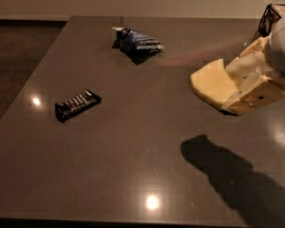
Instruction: Pick sponge
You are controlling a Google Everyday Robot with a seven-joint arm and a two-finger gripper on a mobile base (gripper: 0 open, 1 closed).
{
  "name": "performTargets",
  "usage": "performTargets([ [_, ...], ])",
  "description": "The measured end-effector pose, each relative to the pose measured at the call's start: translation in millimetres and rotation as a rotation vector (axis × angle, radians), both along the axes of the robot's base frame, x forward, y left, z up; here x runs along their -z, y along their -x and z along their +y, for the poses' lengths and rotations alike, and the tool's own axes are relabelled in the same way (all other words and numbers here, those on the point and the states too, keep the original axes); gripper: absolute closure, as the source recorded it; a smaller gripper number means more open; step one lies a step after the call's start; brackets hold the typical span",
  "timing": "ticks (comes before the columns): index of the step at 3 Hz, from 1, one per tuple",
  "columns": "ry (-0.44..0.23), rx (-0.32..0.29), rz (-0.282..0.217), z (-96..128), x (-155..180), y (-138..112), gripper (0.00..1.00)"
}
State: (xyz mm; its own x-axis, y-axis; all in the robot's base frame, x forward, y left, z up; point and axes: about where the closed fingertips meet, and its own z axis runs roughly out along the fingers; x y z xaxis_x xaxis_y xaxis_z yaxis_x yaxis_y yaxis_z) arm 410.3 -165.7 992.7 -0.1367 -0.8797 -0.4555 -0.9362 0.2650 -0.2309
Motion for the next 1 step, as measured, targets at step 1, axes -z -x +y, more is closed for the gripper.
performTargets([
  [1, -0.003, 0.0, -0.002, 0.5, -1.4, 0.0, 1.0],
])
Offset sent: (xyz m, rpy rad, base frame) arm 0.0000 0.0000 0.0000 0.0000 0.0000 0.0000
